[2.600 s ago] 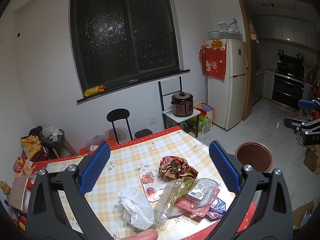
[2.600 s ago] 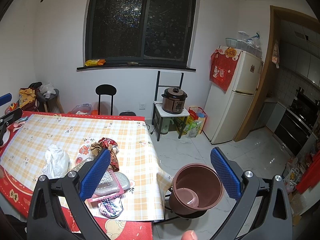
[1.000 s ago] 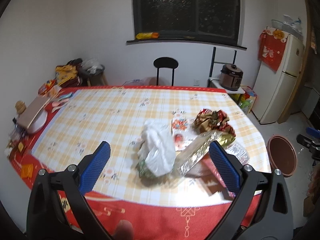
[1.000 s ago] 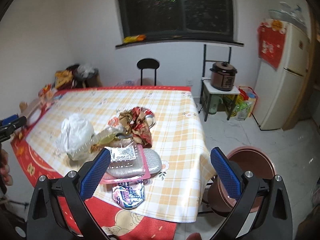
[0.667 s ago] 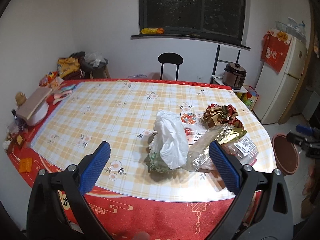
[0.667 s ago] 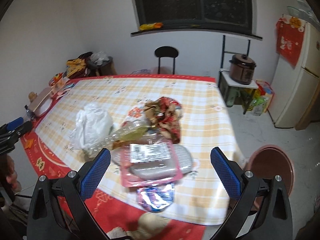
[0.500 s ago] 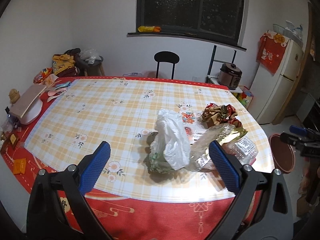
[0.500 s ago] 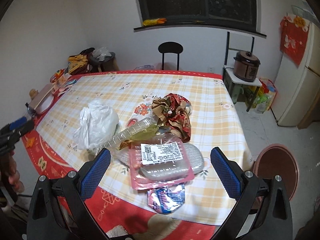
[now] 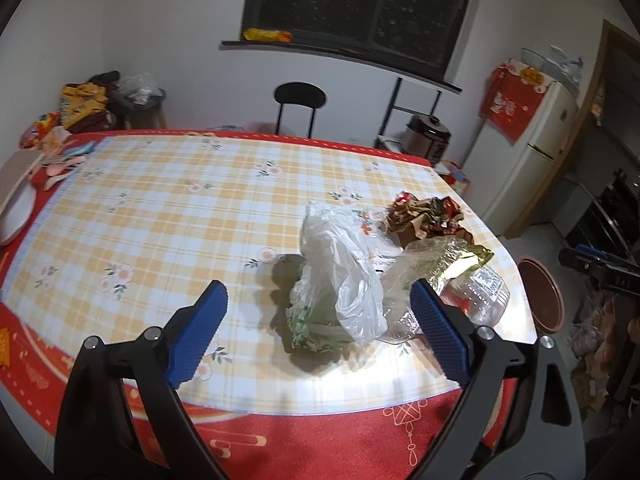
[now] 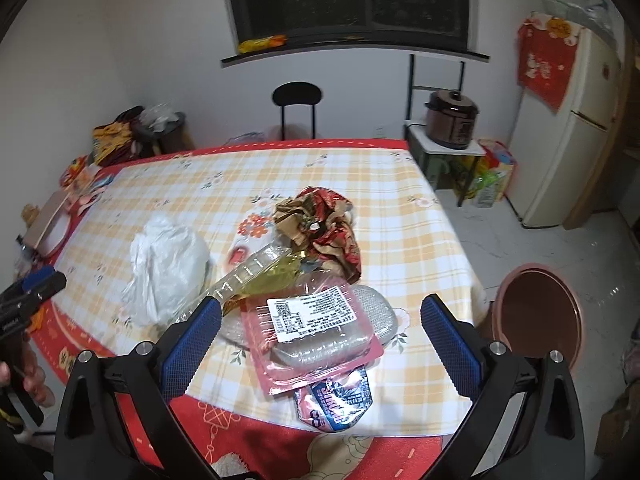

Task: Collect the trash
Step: 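Grasp the white plastic bag with the left gripper while the right gripper approaches the clear box, then grasp the clear plastic clamshell box with the right gripper and lift it, then carry both items to the brown bin and release them inside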

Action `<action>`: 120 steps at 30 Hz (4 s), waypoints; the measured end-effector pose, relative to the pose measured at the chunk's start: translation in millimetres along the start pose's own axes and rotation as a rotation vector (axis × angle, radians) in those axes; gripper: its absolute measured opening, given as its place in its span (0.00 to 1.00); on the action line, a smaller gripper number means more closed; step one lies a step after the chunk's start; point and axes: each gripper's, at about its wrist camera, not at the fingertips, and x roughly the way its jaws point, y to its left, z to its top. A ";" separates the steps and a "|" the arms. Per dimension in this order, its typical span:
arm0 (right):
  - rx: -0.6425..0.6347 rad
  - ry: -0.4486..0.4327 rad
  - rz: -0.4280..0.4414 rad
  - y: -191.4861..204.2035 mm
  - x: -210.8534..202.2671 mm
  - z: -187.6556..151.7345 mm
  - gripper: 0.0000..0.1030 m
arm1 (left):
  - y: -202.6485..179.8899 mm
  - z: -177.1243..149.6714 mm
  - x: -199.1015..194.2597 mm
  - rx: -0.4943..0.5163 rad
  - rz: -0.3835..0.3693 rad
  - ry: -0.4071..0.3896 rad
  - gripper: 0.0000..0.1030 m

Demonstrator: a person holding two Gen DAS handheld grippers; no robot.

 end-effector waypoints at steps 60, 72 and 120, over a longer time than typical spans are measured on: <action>0.240 0.235 0.487 131.2 130.1 -30.0 0.07 | 90.7 -25.1 71.7 -0.116 -0.149 0.137 0.18; 0.245 0.124 0.540 117.9 105.5 -13.8 0.07 | 78.2 -5.3 47.9 -0.063 -0.133 0.060 0.18; 0.524 -0.276 0.130 -394.8 -79.3 -109.8 0.07 | -502.8 12.9 169.8 0.356 -0.517 0.160 0.19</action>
